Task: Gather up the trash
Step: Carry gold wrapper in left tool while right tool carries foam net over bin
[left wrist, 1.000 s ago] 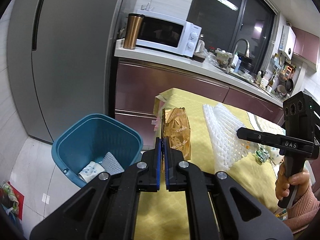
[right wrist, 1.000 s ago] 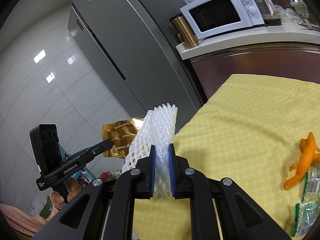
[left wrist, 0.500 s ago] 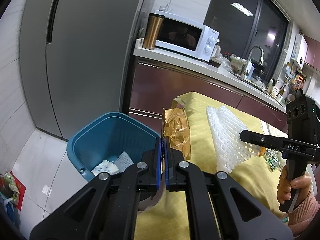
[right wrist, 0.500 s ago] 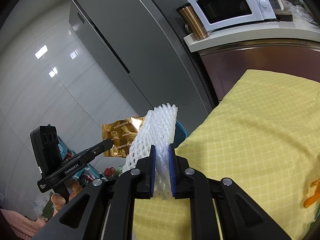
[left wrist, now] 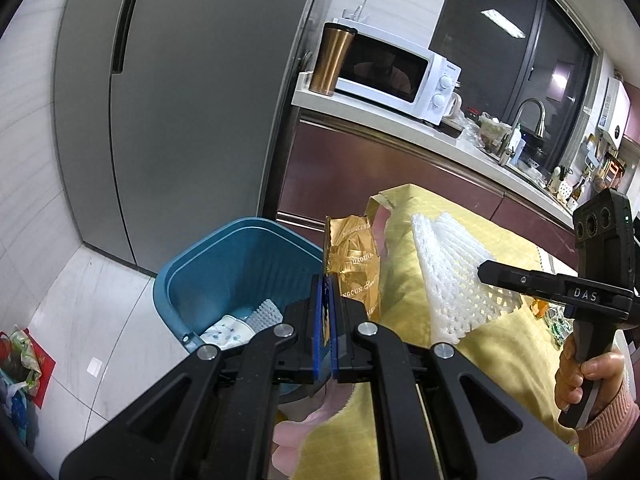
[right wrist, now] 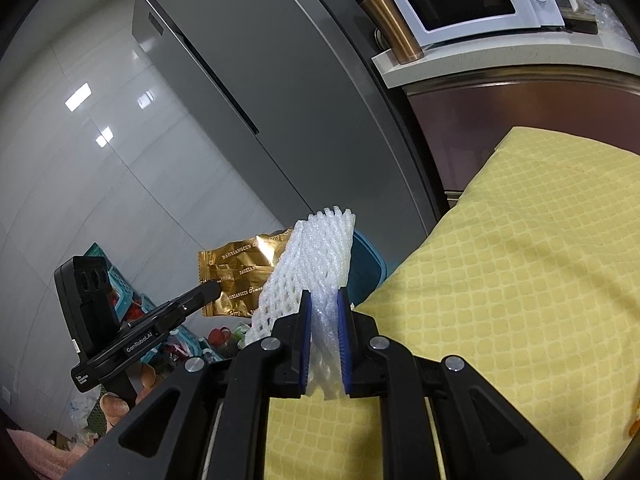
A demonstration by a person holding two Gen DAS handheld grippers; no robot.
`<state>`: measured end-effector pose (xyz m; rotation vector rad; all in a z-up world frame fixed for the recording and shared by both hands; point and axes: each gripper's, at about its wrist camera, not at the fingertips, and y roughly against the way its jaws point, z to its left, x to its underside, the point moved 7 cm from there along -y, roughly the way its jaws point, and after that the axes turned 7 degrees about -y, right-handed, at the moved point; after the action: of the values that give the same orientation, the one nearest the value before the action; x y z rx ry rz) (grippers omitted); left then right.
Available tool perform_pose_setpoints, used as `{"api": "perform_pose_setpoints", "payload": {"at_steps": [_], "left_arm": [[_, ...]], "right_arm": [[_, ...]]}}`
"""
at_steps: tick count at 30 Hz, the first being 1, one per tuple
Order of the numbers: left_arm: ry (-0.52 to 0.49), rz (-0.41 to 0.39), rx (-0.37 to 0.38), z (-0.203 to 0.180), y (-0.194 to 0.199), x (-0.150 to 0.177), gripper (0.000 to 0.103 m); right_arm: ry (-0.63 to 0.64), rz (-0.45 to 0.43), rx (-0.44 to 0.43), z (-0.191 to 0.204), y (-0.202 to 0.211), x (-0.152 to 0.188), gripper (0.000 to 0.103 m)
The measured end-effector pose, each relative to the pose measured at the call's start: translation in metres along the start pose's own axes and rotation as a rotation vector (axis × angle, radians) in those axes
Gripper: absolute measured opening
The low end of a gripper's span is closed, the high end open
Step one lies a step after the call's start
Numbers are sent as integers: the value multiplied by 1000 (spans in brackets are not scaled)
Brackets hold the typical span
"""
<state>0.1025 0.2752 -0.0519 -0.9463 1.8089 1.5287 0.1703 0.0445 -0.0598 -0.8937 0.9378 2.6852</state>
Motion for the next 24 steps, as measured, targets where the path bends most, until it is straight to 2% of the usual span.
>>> {"api": "perform_pose_setpoints", "payload": {"at_steps": [24], "left_arm": [[59, 40, -70, 33, -18, 13, 3]], "right_arm": [[-6, 82, 28, 4, -50, -2, 11]]}}
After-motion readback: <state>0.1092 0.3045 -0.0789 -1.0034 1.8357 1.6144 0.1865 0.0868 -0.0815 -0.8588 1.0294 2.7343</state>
